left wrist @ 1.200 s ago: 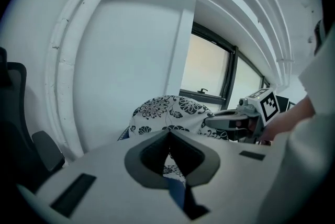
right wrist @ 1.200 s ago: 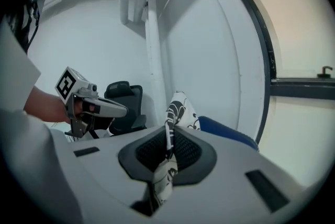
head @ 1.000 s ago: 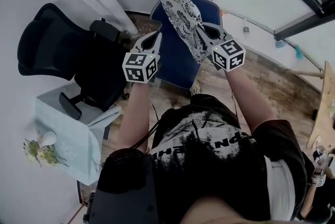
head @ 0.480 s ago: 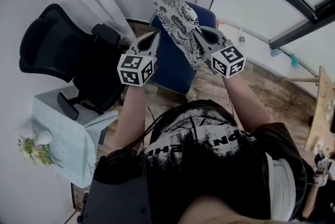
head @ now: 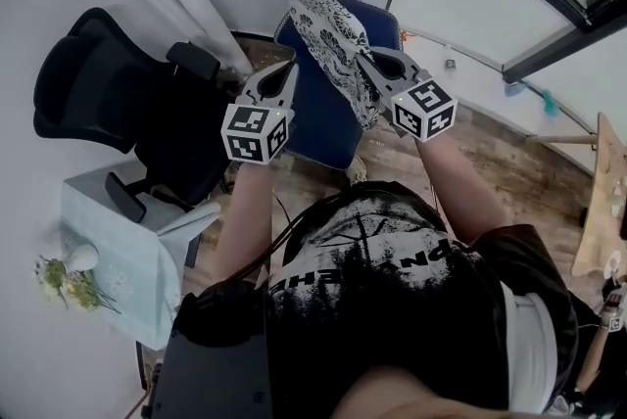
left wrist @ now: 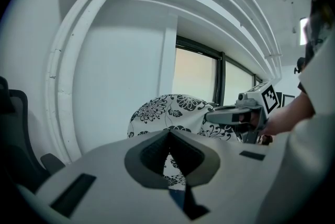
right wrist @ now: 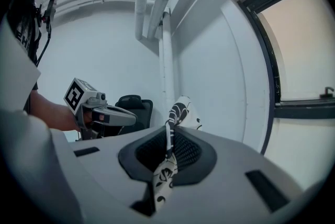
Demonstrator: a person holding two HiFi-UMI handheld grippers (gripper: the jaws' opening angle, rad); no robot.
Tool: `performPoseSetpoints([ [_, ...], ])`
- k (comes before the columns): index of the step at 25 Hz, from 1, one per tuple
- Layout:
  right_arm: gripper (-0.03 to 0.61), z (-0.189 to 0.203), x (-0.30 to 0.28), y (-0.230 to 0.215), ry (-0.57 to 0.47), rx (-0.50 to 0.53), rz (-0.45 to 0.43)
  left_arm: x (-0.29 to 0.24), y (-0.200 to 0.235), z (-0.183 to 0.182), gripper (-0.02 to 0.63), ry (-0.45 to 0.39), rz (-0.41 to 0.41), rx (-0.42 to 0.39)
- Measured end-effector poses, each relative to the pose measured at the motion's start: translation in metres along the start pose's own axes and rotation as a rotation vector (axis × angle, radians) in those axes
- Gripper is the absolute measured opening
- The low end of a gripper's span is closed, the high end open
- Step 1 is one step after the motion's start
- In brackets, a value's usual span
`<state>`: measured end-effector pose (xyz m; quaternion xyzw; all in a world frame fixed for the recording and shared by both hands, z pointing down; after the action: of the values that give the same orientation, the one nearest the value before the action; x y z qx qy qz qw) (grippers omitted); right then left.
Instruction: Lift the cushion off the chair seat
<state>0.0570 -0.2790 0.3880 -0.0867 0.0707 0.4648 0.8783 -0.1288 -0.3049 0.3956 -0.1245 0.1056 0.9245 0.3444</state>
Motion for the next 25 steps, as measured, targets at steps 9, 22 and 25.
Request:
performPoseSetpoints([
  [9,0.029,0.001,0.004,-0.001,0.012,0.005,-0.01,-0.001,-0.002,-0.002,0.012,-0.024,0.013,0.038],
  [22,0.029,0.01,0.005,-0.003,0.038,-0.006,-0.028,0.002,-0.002,0.009,0.012,-0.012,-0.006,0.068],
  [25,0.029,0.01,0.004,-0.002,0.04,-0.003,-0.032,0.002,0.0,0.01,0.012,-0.013,-0.008,0.08],
])
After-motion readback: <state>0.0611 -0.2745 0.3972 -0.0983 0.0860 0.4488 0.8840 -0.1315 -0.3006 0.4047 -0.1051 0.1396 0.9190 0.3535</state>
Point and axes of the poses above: the fingertips, and each gripper's own axes: x backward along the fingers, y to its left, z out of its underside, the point moved 5 cm from there along x, backward along the fingers, and after that the axes turned 2 degrees about y, right-handed, at the moved point
